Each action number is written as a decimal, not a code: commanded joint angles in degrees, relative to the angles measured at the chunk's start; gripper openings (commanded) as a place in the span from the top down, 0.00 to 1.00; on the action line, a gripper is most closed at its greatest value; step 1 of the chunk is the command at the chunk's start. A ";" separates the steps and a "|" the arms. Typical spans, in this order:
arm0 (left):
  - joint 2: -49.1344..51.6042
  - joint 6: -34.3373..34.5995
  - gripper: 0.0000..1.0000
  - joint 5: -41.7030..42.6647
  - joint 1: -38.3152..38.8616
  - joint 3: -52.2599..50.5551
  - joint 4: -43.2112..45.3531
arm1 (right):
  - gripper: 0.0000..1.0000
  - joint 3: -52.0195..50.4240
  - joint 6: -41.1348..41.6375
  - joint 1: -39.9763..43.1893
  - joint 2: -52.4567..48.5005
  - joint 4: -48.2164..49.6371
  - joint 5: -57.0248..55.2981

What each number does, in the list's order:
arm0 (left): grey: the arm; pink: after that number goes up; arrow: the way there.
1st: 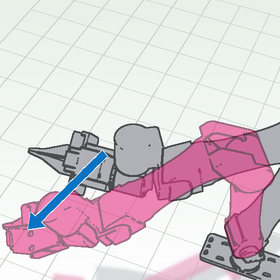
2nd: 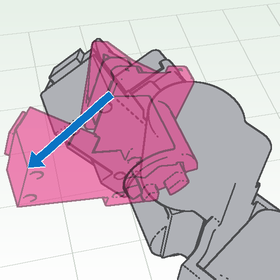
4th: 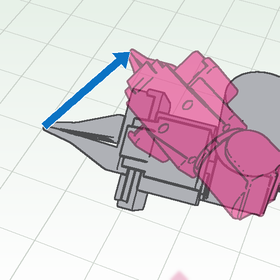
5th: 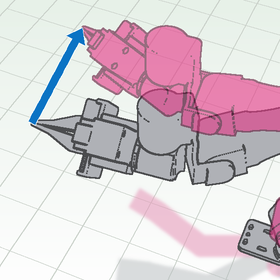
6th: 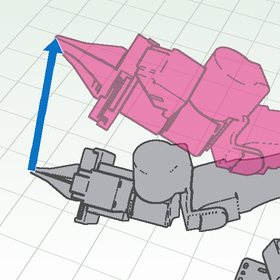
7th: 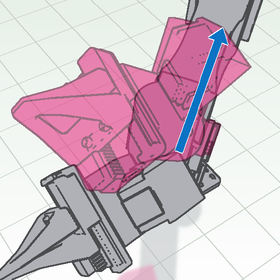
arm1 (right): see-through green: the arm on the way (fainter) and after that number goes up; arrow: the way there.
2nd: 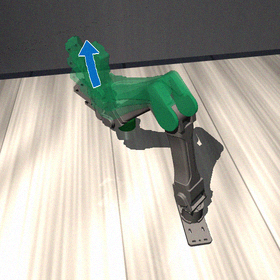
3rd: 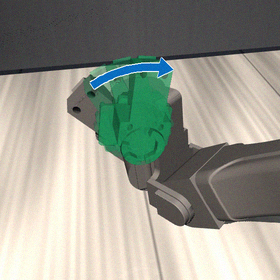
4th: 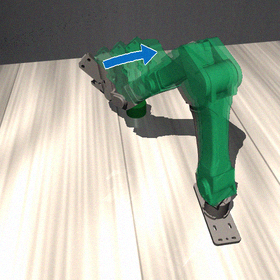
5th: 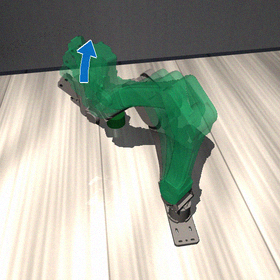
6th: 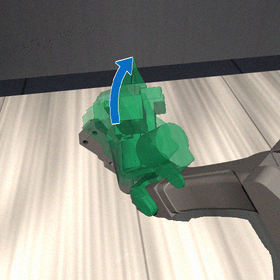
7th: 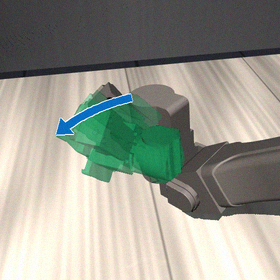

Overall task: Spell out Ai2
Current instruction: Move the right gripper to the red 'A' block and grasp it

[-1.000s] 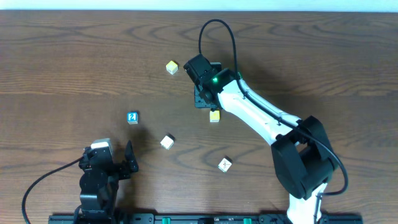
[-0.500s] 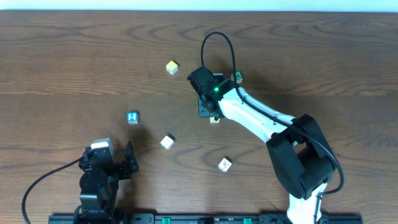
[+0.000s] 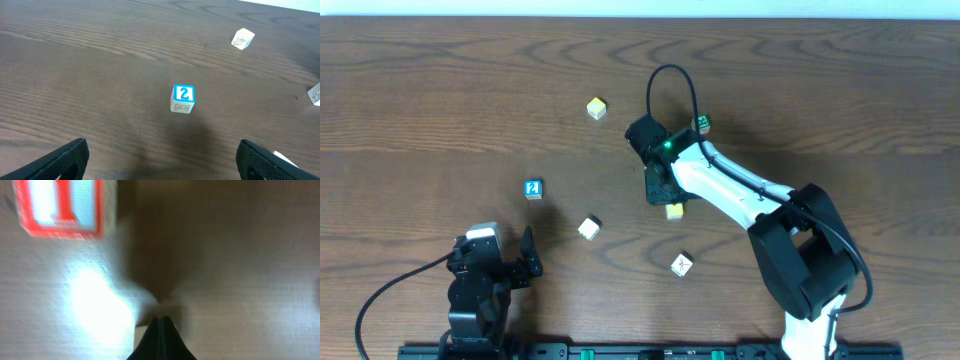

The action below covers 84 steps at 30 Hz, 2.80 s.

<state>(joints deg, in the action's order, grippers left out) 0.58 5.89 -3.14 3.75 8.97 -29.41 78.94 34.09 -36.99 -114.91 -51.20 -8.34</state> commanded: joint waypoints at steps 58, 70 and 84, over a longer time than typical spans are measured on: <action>-0.33 -0.76 0.05 0.04 -0.35 -0.94 0.07 | 0.44 -28.76 -33.99 28.83 19.54 19.76 0.85; -0.33 -0.79 0.05 0.04 -0.35 -0.94 0.04 | 0.66 -28.74 -34.97 29.46 17.29 20.72 4.31; -0.33 -0.76 0.05 0.04 -0.35 -0.94 0.07 | 0.71 -15.02 -26.88 23.69 17.31 17.09 8.02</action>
<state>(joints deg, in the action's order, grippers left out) 0.58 5.89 -3.11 3.75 8.97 -29.41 58.65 3.60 -10.13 -97.36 -34.04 -1.91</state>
